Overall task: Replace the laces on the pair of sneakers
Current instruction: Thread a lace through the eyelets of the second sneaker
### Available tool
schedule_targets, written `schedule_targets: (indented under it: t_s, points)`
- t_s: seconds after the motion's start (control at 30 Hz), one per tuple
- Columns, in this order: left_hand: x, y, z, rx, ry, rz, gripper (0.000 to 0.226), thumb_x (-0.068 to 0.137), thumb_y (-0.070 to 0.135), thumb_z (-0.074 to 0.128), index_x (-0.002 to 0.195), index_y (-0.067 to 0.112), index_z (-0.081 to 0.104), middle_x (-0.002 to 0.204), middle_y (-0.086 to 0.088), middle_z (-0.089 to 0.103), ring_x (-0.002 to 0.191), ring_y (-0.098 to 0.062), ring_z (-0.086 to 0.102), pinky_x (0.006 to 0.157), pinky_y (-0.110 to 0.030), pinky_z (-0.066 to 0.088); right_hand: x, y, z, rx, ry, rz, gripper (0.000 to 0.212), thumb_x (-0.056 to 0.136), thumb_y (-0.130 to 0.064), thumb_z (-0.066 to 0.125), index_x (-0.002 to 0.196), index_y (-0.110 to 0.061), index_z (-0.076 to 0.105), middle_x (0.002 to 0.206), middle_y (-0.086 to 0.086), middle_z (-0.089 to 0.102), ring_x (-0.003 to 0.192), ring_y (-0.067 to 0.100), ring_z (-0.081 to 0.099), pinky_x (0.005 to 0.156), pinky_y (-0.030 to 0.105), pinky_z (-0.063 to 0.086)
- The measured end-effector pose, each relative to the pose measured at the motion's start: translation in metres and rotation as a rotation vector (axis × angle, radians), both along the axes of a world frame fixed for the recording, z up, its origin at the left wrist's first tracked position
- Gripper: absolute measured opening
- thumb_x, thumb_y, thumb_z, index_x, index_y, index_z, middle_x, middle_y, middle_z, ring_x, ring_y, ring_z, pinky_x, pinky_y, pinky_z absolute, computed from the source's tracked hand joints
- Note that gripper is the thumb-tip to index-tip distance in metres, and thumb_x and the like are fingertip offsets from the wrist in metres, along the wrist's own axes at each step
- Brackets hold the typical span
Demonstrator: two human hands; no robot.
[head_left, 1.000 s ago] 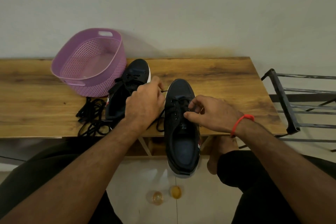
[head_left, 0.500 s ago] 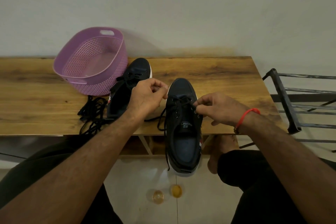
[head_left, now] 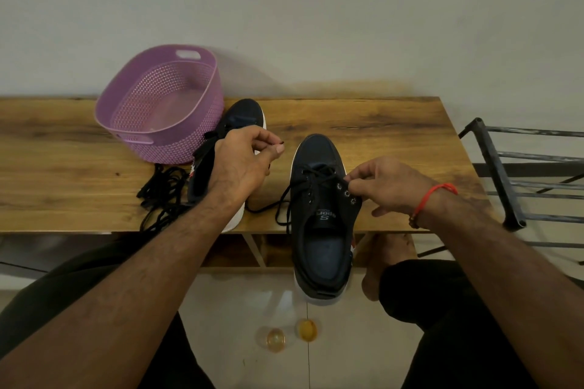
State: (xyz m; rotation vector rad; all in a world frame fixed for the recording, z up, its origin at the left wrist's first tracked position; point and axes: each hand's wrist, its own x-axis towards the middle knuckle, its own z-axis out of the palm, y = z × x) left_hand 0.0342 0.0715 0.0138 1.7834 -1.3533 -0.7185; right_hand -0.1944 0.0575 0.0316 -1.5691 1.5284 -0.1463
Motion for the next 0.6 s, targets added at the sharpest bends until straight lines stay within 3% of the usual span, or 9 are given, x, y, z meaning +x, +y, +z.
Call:
schedule_targets:
  t_s: [0.1,0.2,0.3,0.43,0.6]
  points:
    - [-0.006,0.003,0.0,0.03,0.016,-0.046,0.007,0.089,0.026,0.077,0.087,0.029,0.071,0.083,0.008,0.072,0.065,-0.004,0.065,0.053,-0.011,0.05,0.001,-0.001,-0.002,0.014,0.006,-0.002,0.009,0.096,-0.024,0.06,0.096,-0.021,0.069,0.101,0.005,0.071,0.096,0.015,0.067,0.077,0.037,0.06]
    - [-0.014,0.006,-0.003,0.061,0.012,-0.12,0.002,0.088,0.031,0.078,0.087,0.03,0.076,0.084,0.014,0.068,0.079,-0.005,0.066,0.079,-0.03,0.059,-0.001,-0.001,-0.005,0.029,-0.012,-0.014,0.01,0.096,-0.025,0.061,0.094,-0.021,0.069,0.097,0.004,0.072,0.094,0.014,0.068,0.074,0.035,0.06]
    - [-0.025,0.008,-0.008,0.055,-0.088,-0.217,0.004,0.086,0.033,0.079,0.089,0.032,0.077,0.107,0.01,0.067,0.071,0.001,0.056,0.079,-0.026,0.051,-0.001,-0.002,-0.007,0.067,-0.064,-0.043,0.009,0.095,-0.022,0.061,0.093,-0.021,0.069,0.09,0.0,0.072,0.09,0.011,0.068,0.074,0.036,0.061]
    - [-0.037,0.009,-0.014,0.055,-0.165,-0.316,0.009,0.087,0.036,0.077,0.095,0.033,0.076,0.127,0.016,0.056,0.097,0.0,0.055,0.084,-0.019,0.048,-0.001,-0.003,-0.006,0.099,-0.095,-0.059,0.011,0.096,-0.021,0.059,0.092,-0.021,0.069,0.085,-0.002,0.071,0.087,0.012,0.068,0.073,0.037,0.06]
    - [-0.043,0.009,-0.018,0.032,-0.269,-0.379,0.011,0.086,0.039,0.077,0.096,0.035,0.077,0.136,0.013,0.05,0.129,-0.01,0.045,0.104,-0.038,0.048,-0.001,-0.002,-0.003,0.121,-0.114,-0.063,0.011,0.097,-0.019,0.058,0.095,-0.019,0.069,0.089,0.0,0.071,0.091,0.014,0.068,0.074,0.037,0.059]
